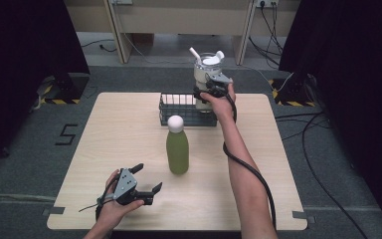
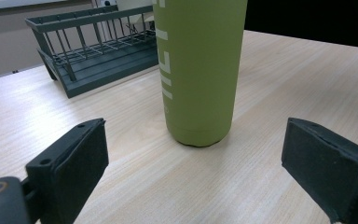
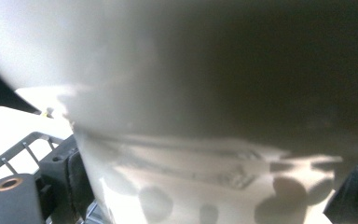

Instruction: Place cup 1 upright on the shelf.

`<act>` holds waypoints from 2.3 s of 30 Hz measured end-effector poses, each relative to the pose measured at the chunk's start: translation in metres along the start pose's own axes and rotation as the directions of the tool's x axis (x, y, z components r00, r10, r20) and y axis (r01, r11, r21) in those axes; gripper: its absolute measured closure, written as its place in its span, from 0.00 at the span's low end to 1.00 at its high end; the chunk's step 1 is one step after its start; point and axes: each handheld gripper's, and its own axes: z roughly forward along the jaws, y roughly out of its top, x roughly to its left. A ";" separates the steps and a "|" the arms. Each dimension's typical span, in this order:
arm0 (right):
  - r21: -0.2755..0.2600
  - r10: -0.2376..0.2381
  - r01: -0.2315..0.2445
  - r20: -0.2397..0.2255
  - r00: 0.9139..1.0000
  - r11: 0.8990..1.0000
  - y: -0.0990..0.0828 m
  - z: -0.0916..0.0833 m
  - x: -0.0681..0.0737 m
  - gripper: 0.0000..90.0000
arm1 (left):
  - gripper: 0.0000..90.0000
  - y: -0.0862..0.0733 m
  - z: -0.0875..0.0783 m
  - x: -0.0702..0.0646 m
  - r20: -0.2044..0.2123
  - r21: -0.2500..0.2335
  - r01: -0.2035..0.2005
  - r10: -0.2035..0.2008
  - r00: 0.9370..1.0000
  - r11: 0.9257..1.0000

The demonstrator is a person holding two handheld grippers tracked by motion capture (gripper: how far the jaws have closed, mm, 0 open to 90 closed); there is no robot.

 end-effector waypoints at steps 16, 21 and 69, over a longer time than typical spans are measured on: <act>0.021 -0.010 0.010 0.005 1.000 1.000 -0.013 0.009 0.003 0.12 | 0.07 -0.001 0.000 0.000 0.004 0.002 0.002 -0.002 1.000 1.000; 0.023 -0.010 0.010 0.005 1.000 1.000 -0.016 0.010 0.003 0.12 | 0.07 -0.001 0.000 -0.001 0.005 0.004 0.001 -0.001 1.000 1.000; -0.021 -0.012 0.012 -0.019 1.000 1.000 -0.036 -0.043 -0.004 0.04 | 0.08 0.000 0.000 0.000 -0.015 0.007 -0.020 0.020 1.000 1.000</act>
